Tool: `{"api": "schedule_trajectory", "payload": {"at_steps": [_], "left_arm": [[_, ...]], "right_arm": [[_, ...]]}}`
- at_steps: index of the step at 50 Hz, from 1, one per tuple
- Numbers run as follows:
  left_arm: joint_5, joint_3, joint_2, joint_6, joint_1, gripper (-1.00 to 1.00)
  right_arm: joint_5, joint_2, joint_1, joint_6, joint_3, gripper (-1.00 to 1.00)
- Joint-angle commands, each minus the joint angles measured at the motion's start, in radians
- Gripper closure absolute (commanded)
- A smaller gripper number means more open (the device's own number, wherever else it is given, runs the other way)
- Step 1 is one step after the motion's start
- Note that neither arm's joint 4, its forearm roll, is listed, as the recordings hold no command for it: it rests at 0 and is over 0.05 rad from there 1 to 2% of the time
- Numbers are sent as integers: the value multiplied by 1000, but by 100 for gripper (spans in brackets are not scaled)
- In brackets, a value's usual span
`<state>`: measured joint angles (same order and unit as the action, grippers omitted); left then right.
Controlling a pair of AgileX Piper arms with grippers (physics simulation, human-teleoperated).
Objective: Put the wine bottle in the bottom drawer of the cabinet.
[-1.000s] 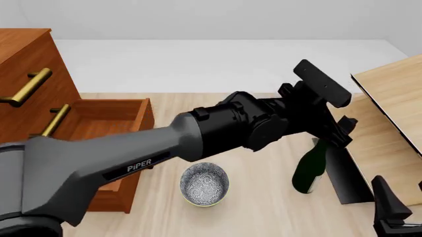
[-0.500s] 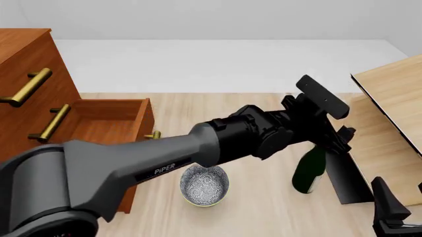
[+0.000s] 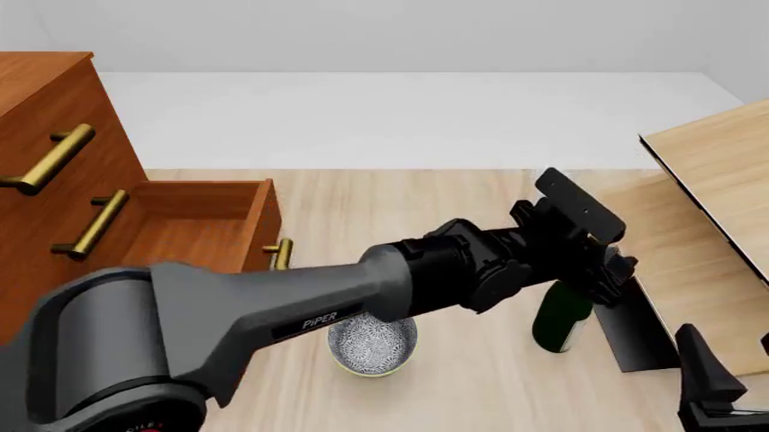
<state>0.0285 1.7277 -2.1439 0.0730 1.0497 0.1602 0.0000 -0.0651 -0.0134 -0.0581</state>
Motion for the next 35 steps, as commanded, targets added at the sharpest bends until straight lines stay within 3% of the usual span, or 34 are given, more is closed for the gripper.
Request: {"api": "schedule_trajectory", "payload": {"at_steps": [1, 23, 24, 35], "left_arm": [[-3, -5, 5, -4, -3, -100], [-13, -10, -12, -14, -6, -100], [-13, -10, -12, -10, -6, 100], [-7, -16, 5, -18, -1, 100]], "right_arm": [[0, 0, 5, -3, -1, -100], [-4, 0, 5, -3, 6, -100], [-4, 0, 4, -3, 7, -100], [-6, 0, 7, -4, 8, -100]]}}
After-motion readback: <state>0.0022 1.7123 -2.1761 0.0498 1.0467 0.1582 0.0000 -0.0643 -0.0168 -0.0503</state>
